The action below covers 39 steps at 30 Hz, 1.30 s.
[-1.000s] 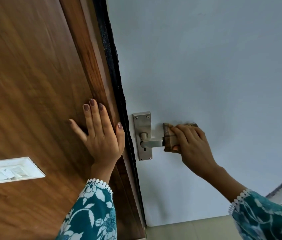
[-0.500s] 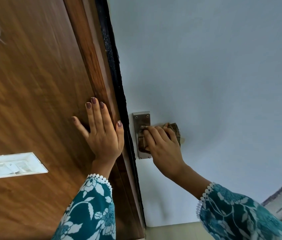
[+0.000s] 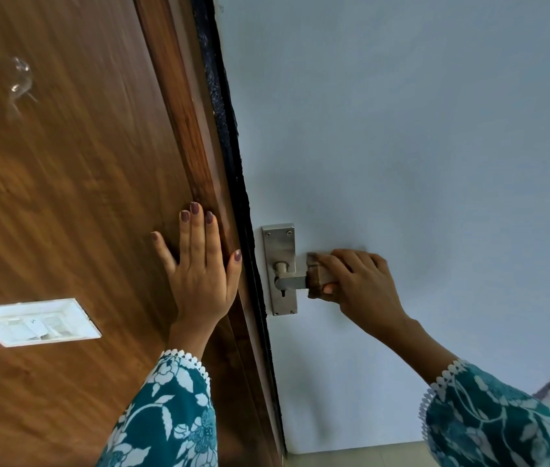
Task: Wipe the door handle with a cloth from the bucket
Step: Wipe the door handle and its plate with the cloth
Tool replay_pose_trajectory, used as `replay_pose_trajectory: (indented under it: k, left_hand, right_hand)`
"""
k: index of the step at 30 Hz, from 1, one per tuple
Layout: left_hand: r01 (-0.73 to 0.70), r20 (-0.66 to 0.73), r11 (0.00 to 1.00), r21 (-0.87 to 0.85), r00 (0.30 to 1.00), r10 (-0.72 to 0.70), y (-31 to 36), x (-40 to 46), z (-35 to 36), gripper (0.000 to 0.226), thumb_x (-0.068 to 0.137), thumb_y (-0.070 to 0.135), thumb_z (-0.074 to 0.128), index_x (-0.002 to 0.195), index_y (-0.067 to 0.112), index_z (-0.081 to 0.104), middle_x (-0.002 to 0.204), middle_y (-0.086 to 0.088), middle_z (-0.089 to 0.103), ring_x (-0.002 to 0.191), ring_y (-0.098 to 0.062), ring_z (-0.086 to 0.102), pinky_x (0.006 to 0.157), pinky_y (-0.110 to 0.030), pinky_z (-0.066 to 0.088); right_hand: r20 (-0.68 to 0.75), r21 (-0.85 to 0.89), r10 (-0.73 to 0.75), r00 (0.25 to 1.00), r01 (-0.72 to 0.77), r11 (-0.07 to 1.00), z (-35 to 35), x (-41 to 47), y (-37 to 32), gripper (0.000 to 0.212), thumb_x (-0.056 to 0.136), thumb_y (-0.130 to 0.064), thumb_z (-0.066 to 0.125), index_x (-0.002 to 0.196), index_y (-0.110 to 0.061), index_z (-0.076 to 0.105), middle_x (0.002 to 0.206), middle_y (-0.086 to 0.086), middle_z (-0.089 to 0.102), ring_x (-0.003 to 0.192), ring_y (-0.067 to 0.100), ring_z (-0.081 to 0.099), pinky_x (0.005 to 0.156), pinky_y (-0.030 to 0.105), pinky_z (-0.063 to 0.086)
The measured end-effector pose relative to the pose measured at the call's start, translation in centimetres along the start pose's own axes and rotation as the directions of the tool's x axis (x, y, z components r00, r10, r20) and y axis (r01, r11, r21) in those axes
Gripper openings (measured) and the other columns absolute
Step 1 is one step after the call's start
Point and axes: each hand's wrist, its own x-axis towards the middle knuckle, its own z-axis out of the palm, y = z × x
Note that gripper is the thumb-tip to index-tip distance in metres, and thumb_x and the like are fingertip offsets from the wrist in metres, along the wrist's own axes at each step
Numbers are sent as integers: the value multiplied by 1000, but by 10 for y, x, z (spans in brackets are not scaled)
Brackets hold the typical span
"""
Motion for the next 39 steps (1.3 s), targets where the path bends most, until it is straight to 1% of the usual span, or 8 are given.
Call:
replay_pose_trajectory:
  k: [7, 13, 20, 23, 26, 32, 35, 39]
  left_hand:
    - [-8, -49, 1000, 25, 999, 9, -1, -2, 7, 64, 99, 40, 34, 152, 14, 9, 162, 3, -2, 148, -18, 8, 116, -52, 1]
    - [-17, -60, 1000, 19, 998, 19, -1, -3, 7, 64, 99, 39, 32, 152, 14, 7, 162, 3, -4, 148, -18, 6, 116, -52, 0]
    - [-18, -61, 1000, 19, 998, 19, -1, -3, 6, 64, 99, 39, 32, 152, 14, 6, 161, 4, -5, 148, -17, 5, 116, -51, -1]
    - [-19, -50, 1000, 14, 999, 20, -1, -3, 5, 64, 99, 38, 32, 152, 14, 6, 161, 4, -6, 148, -17, 5, 116, -51, 0]
    - [-18, -59, 1000, 24, 998, 20, -2, -3, 6, 64, 99, 38, 32, 152, 14, 7, 162, 3, -5, 148, -17, 6, 116, -51, -1]
    - [-17, -61, 1000, 16, 998, 18, -1, -3, 5, 63, 100, 40, 32, 152, 15, 7, 162, 5, -4, 148, -17, 6, 117, -50, -1]
    - [-4, -78, 1000, 19, 997, 5, 0, -3, 7, 63, 99, 38, 32, 152, 15, 8, 162, 4, -3, 148, -17, 7, 116, -51, 1]
    - [-4, -90, 1000, 10, 996, 5, 1, -4, 9, 63, 99, 37, 33, 152, 14, 9, 162, 4, -2, 148, -17, 8, 116, -52, 2]
  right_hand:
    - [43, 581, 306, 951, -273, 767, 5, -12, 3, 48, 81, -12, 61, 127, -14, 49, 113, 11, 58, 89, 23, 57, 70, 27, 48]
    - [314, 949, 646, 696, -224, -221, 14, -20, -42, 25, 100, -19, 38, 125, -19, 40, 65, 6, 50, 40, 10, 42, 37, 18, 29]
    - [644, 704, 547, 535, -134, -697, 29, -6, -106, 18, 100, -22, 38, 108, -27, 54, 90, 5, 67, 72, 25, 59, 60, 34, 46]
    - [699, 624, 471, 538, -139, -769, 29, 3, -137, 27, 100, -22, 37, 125, -23, 47, 114, 13, 58, 86, 23, 60, 56, 28, 55]
    - [696, 640, 467, 545, -177, -747, 28, 3, -136, 31, 99, -21, 38, 130, -24, 45, 124, 10, 58, 108, 27, 59, 86, 41, 54]
    - [601, 775, 621, 502, -177, -607, 15, -10, -71, 16, 99, -22, 41, 108, -15, 52, 80, 4, 62, 61, 23, 52, 68, 42, 47]
    - [550, 826, 669, 500, -205, -525, 15, -17, -37, 23, 97, -23, 46, 116, -11, 51, 78, 6, 61, 65, 28, 49, 64, 37, 43]
    - [597, 767, 617, 514, -139, -626, 20, -14, -52, 16, 98, -23, 42, 109, -19, 53, 86, 7, 62, 73, 27, 57, 65, 36, 48]
